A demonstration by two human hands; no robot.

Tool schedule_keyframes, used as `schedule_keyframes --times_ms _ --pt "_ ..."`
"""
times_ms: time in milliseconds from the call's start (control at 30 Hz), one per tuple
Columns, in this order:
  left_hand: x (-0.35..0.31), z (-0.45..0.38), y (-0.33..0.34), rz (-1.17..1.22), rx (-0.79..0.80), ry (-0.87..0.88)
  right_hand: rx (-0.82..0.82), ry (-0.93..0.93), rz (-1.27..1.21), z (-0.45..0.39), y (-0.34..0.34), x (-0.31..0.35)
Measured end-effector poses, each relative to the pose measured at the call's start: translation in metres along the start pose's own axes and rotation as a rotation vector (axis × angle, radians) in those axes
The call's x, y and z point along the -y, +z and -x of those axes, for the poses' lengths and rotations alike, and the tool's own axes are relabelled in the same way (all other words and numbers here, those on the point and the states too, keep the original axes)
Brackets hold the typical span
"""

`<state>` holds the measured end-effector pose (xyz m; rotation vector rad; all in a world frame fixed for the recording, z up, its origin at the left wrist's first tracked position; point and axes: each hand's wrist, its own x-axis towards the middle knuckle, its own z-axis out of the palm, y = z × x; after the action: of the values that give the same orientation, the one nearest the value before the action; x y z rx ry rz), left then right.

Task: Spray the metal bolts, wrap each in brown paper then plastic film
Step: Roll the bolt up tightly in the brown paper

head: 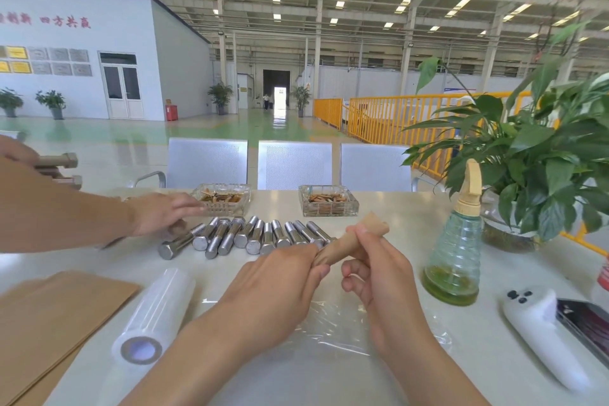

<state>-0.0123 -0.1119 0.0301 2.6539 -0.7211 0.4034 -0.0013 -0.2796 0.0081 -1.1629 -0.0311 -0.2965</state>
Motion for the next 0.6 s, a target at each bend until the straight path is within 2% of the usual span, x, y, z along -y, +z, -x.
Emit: schedule_keyframes --times_ms 167,267,433,600 --pt "-0.004 0.009 0.011 -0.043 -0.014 -0.035 -0.043 0.021 0.001 0.003 -0.002 -0.002" --pt "-0.006 0.011 0.015 -0.065 -0.024 -0.037 -0.093 -0.042 -0.01 0.003 -0.001 -0.003" --pt "-0.008 0.014 0.019 -0.026 -0.027 -0.027 -0.141 -0.304 0.248 0.007 -0.001 -0.008" --pt "-0.003 0.015 0.016 0.075 -0.046 -0.022 -0.106 -0.518 0.575 0.011 -0.005 -0.006"
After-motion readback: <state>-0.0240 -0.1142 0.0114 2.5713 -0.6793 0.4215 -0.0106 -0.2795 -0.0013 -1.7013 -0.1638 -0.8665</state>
